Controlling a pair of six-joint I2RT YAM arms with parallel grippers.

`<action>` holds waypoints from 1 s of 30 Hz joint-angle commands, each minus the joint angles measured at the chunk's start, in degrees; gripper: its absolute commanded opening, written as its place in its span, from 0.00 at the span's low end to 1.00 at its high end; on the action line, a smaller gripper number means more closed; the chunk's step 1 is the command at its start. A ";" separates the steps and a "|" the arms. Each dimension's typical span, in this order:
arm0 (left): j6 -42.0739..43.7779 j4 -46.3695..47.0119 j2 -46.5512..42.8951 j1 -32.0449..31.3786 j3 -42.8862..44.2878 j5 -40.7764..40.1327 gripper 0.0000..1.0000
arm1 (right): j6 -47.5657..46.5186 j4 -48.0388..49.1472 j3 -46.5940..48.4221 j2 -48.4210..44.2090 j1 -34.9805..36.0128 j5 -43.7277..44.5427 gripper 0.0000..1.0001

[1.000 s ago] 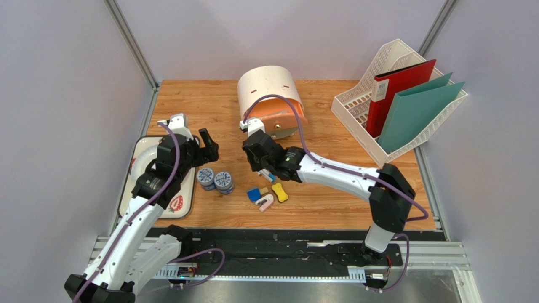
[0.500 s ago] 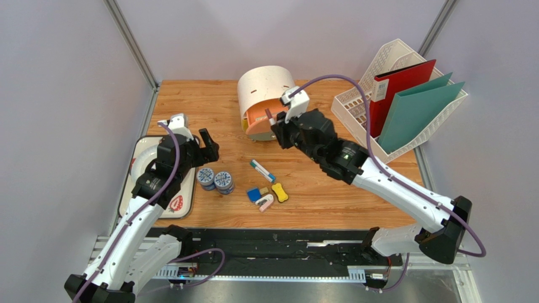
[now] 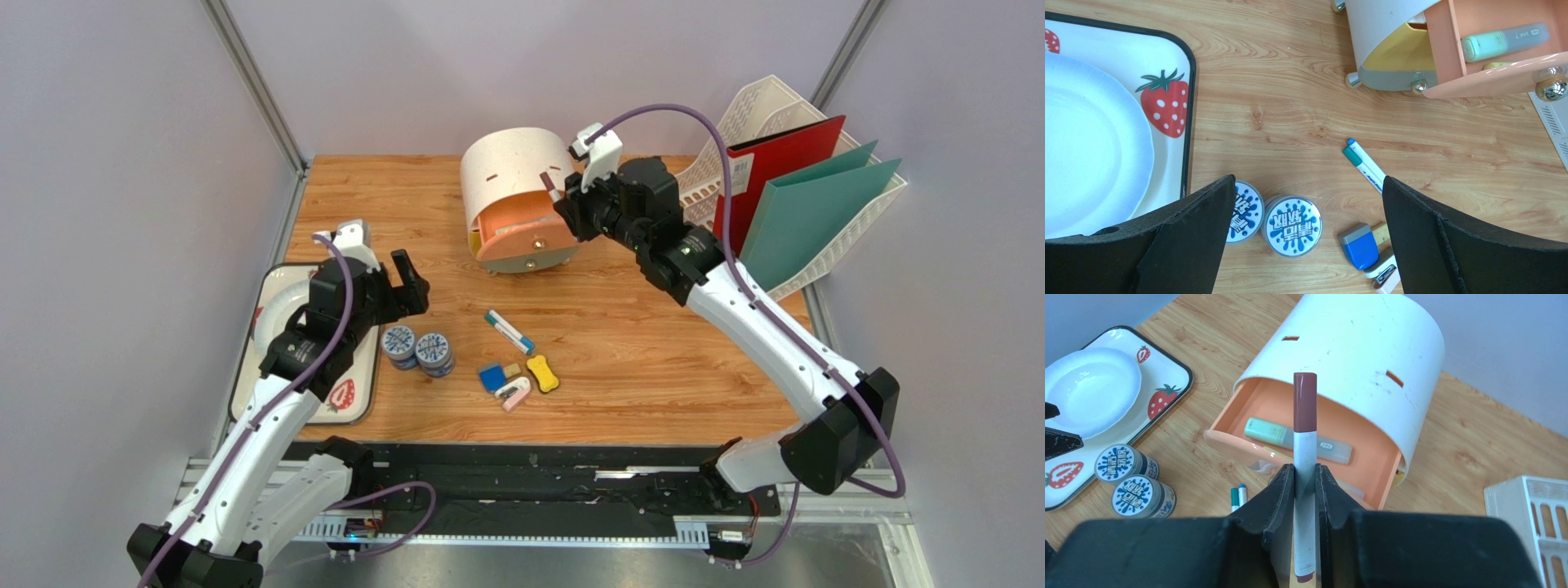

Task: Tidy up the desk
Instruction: Pick up the stationery from the center of the board, then place the stationery in the drawer.

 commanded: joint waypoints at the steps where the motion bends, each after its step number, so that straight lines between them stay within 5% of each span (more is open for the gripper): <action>1: -0.06 1.70 0.39 0.32 1.74 0.82 0.97 | -7.44 5.73 3.88 2.65 -2.76 -9.35 0.00; 18: 0.47 2.85 2.05 0.32 1.56 0.73 0.97 | -23.43 0.47 15.57 16.01 -8.48 -33.07 0.00; 30: 0.82 3.55 4.25 0.32 2.00 1.08 0.97 | -31.53 -5.24 15.84 17.77 -8.65 -37.57 0.00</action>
